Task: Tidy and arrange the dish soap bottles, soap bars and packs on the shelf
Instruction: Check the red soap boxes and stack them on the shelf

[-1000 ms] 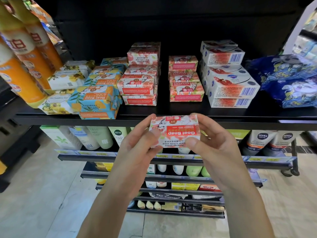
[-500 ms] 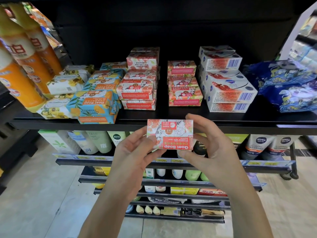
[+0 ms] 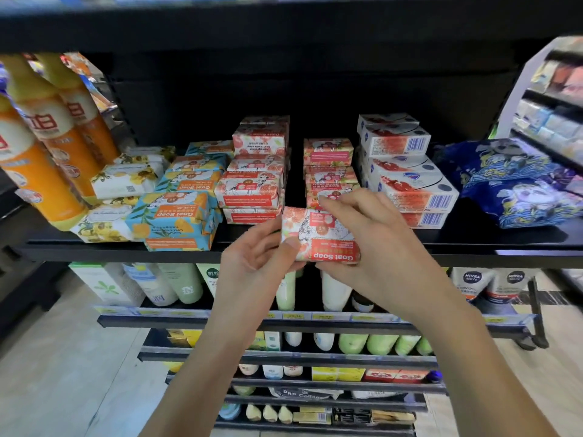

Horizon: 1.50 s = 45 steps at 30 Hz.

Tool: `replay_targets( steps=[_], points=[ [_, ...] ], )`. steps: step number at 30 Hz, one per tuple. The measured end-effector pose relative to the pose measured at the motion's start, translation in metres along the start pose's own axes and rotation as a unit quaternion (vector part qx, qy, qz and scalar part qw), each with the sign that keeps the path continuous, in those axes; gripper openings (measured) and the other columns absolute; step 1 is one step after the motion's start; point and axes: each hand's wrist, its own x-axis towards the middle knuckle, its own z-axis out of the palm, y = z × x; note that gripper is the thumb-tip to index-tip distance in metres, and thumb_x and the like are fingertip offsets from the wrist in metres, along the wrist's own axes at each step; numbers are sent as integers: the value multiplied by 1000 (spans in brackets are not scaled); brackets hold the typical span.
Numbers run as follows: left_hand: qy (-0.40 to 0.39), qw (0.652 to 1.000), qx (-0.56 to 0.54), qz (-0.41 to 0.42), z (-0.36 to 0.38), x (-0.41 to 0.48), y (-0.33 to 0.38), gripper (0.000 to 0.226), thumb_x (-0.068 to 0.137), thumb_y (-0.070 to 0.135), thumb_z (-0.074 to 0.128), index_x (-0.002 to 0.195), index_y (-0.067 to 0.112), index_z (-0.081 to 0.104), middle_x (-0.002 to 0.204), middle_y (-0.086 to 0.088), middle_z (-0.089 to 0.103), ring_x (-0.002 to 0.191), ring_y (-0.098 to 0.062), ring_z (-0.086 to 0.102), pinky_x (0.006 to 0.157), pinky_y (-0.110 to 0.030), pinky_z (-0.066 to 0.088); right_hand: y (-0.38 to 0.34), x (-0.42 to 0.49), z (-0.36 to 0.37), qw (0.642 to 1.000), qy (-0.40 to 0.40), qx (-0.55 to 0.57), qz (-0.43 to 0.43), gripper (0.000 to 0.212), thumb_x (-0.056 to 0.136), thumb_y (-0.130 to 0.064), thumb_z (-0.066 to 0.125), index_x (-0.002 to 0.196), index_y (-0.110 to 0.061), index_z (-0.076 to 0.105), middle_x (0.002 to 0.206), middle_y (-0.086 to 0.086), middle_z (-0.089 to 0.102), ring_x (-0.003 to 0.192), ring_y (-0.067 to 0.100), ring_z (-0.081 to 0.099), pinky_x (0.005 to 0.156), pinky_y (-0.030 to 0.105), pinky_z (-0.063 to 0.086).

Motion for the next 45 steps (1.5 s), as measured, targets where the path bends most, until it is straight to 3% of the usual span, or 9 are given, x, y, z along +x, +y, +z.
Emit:
replay_targets(
  steps=[3, 6, 10, 14, 20, 26, 35, 41, 45],
  points=[
    [-20, 992, 112, 53, -3, 12, 2, 35, 97, 21, 69, 128, 37, 62, 111, 15, 76, 107, -3, 70, 94, -24, 56, 10, 20, -10, 1000, -22, -2, -8, 76, 76, -28, 89, 141, -7, 58, 125, 5, 54, 117, 24, 47, 101, 39, 46],
    [-20, 942, 308, 130, -15, 22, -5, 47, 96, 32, 69, 141, 32, 58, 128, 17, 67, 120, 2, 60, 105, -24, 48, 25, 46, -21, 999, -31, -10, 8, 74, 76, -26, 89, 140, -7, 59, 125, 7, 54, 117, 29, 50, 101, 45, 46],
    [-38, 846, 498, 186, -30, 30, -18, 55, 93, 43, 70, 144, 25, 57, 145, 9, 57, 138, -8, 46, 115, -23, 31, 45, 89, -28, 993, -80, -74, 48, 75, 79, -36, 86, 144, -11, 55, 132, 10, 52, 122, 32, 51, 104, 47, 44],
    [-58, 807, 556, 191, -44, 39, -43, 56, 92, 44, 72, 143, 21, 60, 148, 5, 56, 141, -15, 45, 120, -33, 30, 59, 126, -24, 977, -149, -133, 76, 73, 84, -41, 81, 145, -14, 52, 137, 10, 49, 127, 34, 51, 110, 48, 41],
    [-31, 813, 532, 233, -52, 46, -62, 48, 91, 35, 75, 136, 20, 66, 141, 5, 63, 136, -17, 52, 115, -31, 30, 68, 145, -8, 963, -209, -143, 90, 66, 90, -42, 74, 143, -11, 52, 141, 9, 48, 132, 31, 46, 110, 44, 36],
    [-18, 820, 511, 256, -53, 48, -70, 48, 89, 33, 77, 134, 19, 68, 138, 5, 65, 133, -18, 54, 114, -33, 31, 71, 144, 1, 968, -196, -122, 99, 66, 93, -36, 74, 149, -12, 48, 146, 11, 46, 138, 31, 41, 115, 45, 35],
    [-7, 829, 496, 260, -53, 49, -73, 46, 90, 37, 75, 133, 21, 69, 137, 7, 65, 131, -15, 53, 114, -34, 31, 44, 196, 21, 971, -163, 74, 158, 89, 85, -50, 79, 156, -18, 37, 157, 1, 44, 141, 22, 45, 112, 35, 40],
    [-12, 839, 478, 260, -52, 47, -71, 47, 89, 33, 77, 134, 21, 69, 139, 7, 64, 133, -9, 46, 115, -27, 24, 45, 222, 55, 967, -152, 81, 187, 73, 80, -55, 80, 138, -21, 54, 136, 2, 58, 122, 23, 58, 93, 34, 49],
    [-9, 834, 482, 269, -52, 48, -71, 47, 89, 33, 77, 133, 20, 68, 139, 6, 64, 131, -11, 46, 114, -31, 26, 43, 221, 67, 970, -117, 65, 201, 75, 74, -59, 83, 133, -20, 56, 129, 2, 59, 116, 24, 60, 94, 41, 55]
  ],
)
